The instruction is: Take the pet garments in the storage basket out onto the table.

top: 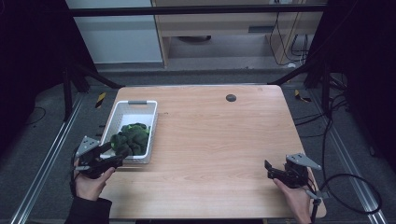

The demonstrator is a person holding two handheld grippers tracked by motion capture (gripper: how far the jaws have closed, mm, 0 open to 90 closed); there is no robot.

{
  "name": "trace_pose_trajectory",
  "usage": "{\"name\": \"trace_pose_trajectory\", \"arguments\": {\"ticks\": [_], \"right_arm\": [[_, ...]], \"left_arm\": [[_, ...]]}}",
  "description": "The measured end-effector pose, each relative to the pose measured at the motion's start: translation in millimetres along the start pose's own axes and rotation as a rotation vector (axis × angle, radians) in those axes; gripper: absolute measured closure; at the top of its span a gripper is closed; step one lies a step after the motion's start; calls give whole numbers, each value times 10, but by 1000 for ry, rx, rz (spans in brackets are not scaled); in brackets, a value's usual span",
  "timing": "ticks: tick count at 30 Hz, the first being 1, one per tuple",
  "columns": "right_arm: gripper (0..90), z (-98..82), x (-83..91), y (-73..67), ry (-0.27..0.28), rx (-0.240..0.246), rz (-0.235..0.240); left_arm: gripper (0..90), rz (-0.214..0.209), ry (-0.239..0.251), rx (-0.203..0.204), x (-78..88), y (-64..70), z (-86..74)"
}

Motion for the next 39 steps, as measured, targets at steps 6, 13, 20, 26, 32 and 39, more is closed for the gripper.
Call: {"name": "trace_pose_trajectory", "arguments": {"ticks": [6, 13, 20, 26, 32, 39], "right_arm": [[131, 5, -2, -6, 0, 1, 2], [130, -2, -6, -3, -8, -4, 4], [127, -12, -18, -3, -17, -5, 6], [126, -8, -19, -8, -17, -2, 8], [126, -5, -19, -7, -16, -1, 9], [126, -4, -20, -9, -16, -1, 13]], "left_arm": [[197, 3, -15, -31, -4, -15, 125], [194, 12, -42, -59, -40, -53, 203], [194, 18, -86, -85, -116, -82, 264], [194, 19, -118, -113, -187, -87, 318], [194, 30, -158, -143, -273, -111, 347], [194, 34, -218, -160, -368, -138, 370]]}}
Point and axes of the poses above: each handheld gripper's, and its own axes: x roughly backward along the jaws, z roughly out of its top, y roughly to its right, the point moved 7 cm from there along -x, roughly forward along the jaws, and after that the axes turned 6 degrees about z, right-handed, at the moved point
